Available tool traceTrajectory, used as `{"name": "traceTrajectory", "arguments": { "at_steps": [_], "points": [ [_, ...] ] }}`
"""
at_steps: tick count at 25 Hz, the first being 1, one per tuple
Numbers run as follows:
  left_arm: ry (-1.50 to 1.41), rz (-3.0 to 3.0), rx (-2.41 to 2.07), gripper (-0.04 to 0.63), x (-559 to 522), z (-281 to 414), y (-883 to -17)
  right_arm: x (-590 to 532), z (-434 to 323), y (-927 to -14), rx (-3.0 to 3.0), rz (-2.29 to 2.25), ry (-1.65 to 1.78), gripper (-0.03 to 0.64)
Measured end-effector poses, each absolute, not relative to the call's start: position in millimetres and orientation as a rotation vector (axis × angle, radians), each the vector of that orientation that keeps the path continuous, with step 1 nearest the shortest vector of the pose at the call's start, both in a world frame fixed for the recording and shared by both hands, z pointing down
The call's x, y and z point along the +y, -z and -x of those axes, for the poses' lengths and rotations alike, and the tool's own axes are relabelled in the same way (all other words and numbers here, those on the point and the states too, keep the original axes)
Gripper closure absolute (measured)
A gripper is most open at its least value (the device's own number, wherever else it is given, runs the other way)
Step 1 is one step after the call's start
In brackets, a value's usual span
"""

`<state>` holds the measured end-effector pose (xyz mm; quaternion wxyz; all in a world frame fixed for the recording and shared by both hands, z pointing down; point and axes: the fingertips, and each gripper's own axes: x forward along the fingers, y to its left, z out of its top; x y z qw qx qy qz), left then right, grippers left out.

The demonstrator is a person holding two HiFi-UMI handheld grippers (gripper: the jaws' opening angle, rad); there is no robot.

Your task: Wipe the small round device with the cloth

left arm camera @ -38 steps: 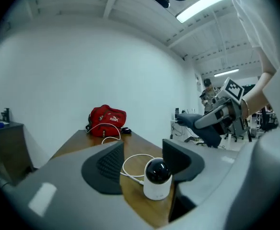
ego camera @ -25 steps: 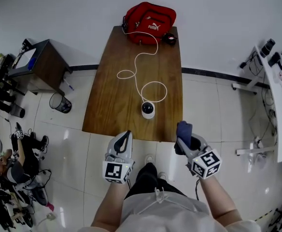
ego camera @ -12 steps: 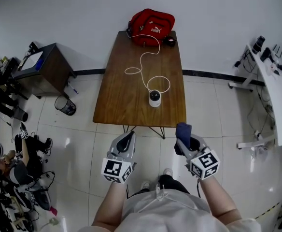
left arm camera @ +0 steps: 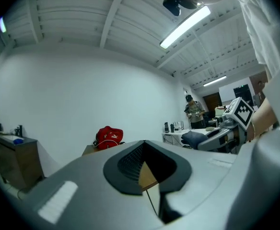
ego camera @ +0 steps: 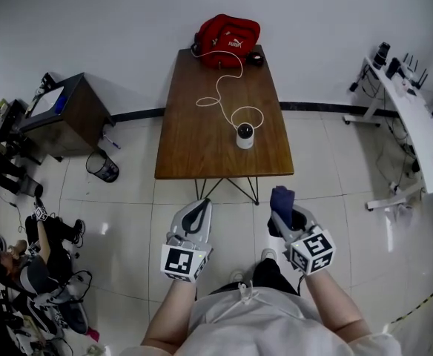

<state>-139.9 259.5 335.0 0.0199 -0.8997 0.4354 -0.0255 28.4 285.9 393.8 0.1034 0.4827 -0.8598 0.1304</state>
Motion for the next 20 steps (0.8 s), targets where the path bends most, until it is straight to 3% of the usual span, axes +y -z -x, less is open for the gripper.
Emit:
{"name": "traceTrajectory", "arguments": {
  "at_steps": [20],
  "points": [
    [0.051,2.856,1.291,0.589,275.7,138.2,-337.6,298.9,-15.5,-379.6,-2.516,-1.466,-0.245,0.512]
  ]
}}
